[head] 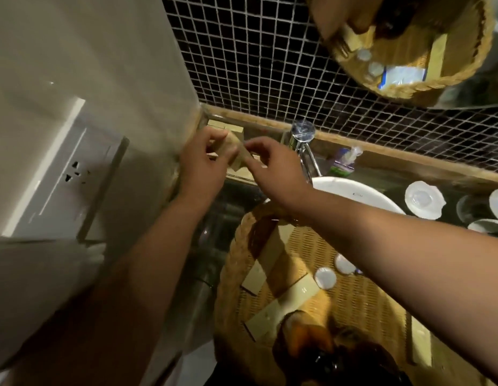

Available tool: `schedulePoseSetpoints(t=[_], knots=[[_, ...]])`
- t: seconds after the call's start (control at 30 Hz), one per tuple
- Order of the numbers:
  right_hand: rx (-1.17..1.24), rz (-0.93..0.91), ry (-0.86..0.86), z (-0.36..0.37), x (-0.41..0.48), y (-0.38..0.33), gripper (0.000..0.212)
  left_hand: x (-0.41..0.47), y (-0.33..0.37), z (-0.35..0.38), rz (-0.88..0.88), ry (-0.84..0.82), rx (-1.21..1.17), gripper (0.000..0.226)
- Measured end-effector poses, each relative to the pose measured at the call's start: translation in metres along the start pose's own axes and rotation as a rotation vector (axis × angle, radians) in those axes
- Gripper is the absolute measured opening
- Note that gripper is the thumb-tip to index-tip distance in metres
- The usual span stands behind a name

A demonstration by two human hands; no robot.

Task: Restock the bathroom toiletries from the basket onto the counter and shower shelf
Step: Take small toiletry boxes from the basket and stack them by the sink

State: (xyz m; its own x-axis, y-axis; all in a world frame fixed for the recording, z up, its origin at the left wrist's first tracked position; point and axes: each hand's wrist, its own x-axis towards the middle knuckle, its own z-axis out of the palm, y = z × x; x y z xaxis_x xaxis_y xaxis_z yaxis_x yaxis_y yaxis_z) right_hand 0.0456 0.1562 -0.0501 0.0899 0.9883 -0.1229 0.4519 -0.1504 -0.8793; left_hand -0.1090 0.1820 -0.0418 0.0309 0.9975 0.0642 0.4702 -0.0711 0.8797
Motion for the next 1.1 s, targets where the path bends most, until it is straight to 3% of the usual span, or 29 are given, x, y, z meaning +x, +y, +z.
schedulePoseSetpoints(t=[0.13, 0.4, 0.6, 0.7, 0.87, 1.03, 1.1], knots=[[-0.178, -0.063, -0.026, 0.018, 0.045, -0.003, 0.045, 0.044, -0.014, 0.0, 0.118, -0.134, 0.175, 0.016], [-0.178, 0.255, 0.085, 0.046, 0.088, 0.031, 0.026, 0.079, -0.056, 0.036, -0.001, -0.22, 0.402, 0.03], [-0.178, 0.417, 0.12, 0.06, 0.109, 0.031, 0.03, 0.07, -0.085, 0.044, 0.006, -0.349, 0.777, 0.074], [-0.244, 0.406, 0.07, 0.066, 0.112, 0.027, 0.033, 0.06, -0.095, 0.044, 0.005, -0.313, 0.872, 0.07], [-0.245, 0.323, 0.016, 0.07, 0.105, 0.029, 0.042, 0.06, -0.101, 0.053, -0.116, -0.475, 1.014, 0.06], [-0.682, 0.106, -0.369, 0.066, 0.085, 0.038, 0.084, 0.06, -0.099, 0.054, -0.121, -0.486, 1.055, 0.06], [-0.775, 0.066, -0.404, 0.063, 0.08, 0.045, 0.089, 0.058, -0.102, 0.051, -0.087, -0.457, 1.024, 0.067]])
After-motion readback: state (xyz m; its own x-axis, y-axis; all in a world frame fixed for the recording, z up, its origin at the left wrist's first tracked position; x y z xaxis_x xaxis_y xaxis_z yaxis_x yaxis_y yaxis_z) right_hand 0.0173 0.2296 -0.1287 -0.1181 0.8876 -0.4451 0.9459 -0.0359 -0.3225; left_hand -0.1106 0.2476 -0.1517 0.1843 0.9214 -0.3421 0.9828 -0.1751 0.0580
